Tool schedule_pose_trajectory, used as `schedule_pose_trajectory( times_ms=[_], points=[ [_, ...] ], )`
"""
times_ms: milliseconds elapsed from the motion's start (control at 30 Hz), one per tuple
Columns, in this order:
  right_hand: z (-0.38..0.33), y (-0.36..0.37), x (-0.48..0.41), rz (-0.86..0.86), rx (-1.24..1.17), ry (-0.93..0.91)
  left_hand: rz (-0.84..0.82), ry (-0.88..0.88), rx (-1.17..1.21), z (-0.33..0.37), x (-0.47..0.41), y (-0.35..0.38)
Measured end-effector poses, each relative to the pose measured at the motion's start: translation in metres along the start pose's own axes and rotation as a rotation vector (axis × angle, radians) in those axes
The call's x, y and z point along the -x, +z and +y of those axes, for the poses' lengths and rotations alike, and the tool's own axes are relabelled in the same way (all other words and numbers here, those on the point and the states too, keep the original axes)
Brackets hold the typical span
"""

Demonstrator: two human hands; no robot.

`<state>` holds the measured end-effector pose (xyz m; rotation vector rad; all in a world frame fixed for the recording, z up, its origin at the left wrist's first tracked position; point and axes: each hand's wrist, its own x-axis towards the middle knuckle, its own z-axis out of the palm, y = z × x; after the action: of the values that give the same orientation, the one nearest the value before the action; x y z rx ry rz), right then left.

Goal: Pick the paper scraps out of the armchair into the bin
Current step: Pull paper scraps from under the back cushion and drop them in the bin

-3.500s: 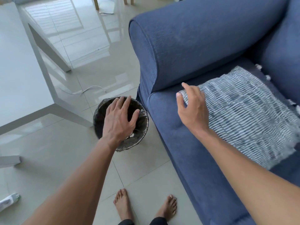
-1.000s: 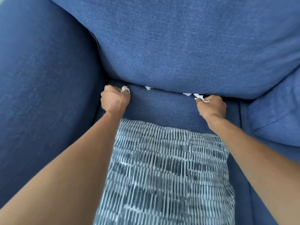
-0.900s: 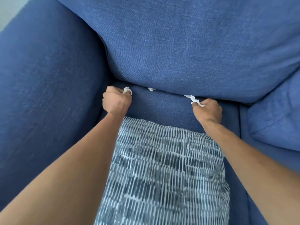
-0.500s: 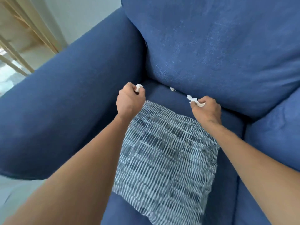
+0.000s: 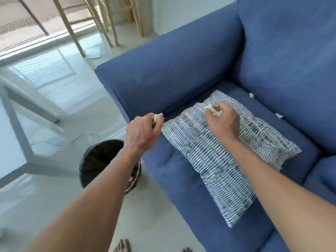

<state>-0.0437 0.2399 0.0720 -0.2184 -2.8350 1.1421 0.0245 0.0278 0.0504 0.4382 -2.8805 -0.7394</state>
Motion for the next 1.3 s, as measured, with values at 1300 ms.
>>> schedule_pose_trajectory(
  times_ms=[1300],
  points=[
    [-0.054,0.252,0.211,-0.508,0.217,-0.12,-0.521,-0.382,-0.167,-0.312,0.115,-0.002]
  ],
)
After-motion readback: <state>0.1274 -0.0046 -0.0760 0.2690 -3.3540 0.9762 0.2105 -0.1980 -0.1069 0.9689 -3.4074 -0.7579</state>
